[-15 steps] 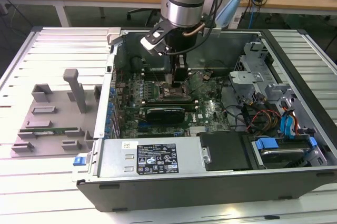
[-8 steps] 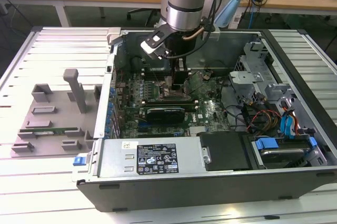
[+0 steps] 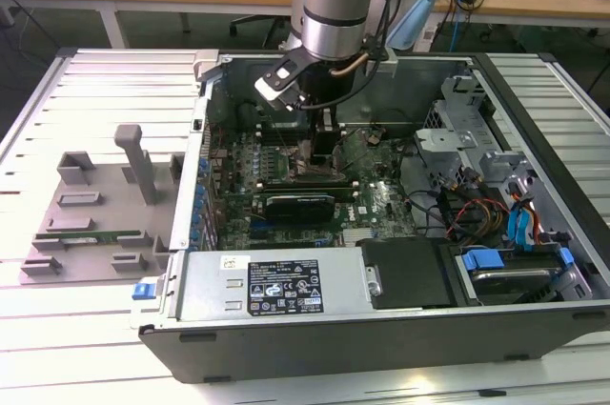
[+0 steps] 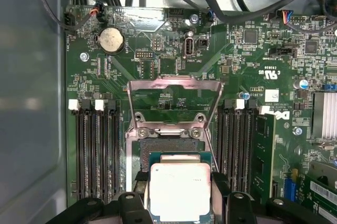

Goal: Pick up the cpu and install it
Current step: 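Place the cpu into insertion slot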

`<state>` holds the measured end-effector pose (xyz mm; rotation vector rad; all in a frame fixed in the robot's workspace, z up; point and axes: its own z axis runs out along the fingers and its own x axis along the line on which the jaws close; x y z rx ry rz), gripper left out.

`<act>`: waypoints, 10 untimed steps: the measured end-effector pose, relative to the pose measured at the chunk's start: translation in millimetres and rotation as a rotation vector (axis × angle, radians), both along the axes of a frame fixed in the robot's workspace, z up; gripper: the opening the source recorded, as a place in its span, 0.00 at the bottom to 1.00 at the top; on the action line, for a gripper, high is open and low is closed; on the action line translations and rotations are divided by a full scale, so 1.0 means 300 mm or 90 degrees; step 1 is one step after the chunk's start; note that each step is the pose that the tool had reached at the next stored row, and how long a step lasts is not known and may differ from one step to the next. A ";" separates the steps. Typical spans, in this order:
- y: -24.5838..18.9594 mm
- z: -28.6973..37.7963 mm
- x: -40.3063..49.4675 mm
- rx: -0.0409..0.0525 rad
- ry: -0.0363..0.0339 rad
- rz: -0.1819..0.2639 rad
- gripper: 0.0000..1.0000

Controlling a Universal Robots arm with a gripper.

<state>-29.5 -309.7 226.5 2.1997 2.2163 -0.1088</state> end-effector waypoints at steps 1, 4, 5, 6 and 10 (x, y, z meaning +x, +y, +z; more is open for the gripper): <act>0.000 -0.004 0.000 0.0000 0.0000 0.000 0.55; 0.000 -0.011 0.000 0.0000 0.0000 0.000 0.55; 0.000 -0.014 0.000 0.0000 0.0000 0.000 0.55; 0.000 -0.016 0.000 0.0000 0.0000 0.000 0.55; 0.000 -0.026 0.000 0.0000 0.0000 0.000 0.55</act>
